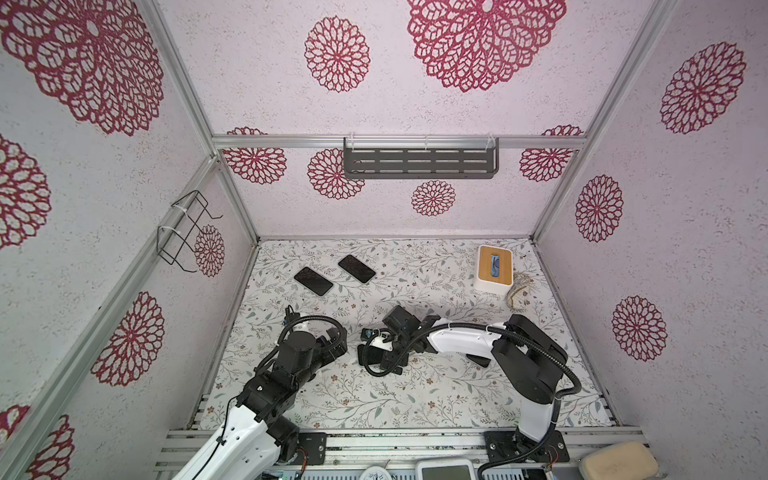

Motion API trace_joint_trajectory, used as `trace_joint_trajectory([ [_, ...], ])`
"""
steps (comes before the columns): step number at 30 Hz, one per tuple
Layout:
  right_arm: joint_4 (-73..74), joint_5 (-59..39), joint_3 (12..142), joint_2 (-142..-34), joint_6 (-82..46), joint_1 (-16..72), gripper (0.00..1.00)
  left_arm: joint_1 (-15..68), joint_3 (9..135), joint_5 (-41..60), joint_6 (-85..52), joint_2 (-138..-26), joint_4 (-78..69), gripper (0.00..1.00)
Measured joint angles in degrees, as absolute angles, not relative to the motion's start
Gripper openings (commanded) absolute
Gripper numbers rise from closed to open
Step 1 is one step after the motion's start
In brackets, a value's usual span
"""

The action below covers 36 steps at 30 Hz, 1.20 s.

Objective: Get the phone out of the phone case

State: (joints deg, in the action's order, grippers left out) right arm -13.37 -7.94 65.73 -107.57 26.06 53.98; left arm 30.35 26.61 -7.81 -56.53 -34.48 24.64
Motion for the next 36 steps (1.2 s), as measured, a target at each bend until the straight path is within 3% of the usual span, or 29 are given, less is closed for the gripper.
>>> trace_joint_trajectory([
  [18, -11.9, -9.4, 65.4, -107.5, 26.9, 53.7, 0.74, 30.3, 26.6, -10.1, -58.4, -29.8, 27.6, 0.97],
  [21, -10.9, -9.4, 64.4, -107.0, 26.6, 53.6, 0.76, 30.3, 26.6, -10.2, -58.3, -29.9, 28.1, 0.97],
  [31, -11.4, -8.8, 64.4, -106.7, 25.5, 53.7, 0.98, 30.3, 26.3, -10.1, -58.3, -30.6, 27.8, 0.97],
  [36, -16.4, -6.7, 68.7, -109.1, 25.9, 53.5, 0.99, 30.3, 26.2, -10.1, -58.3, -30.5, 27.7, 0.97],
])
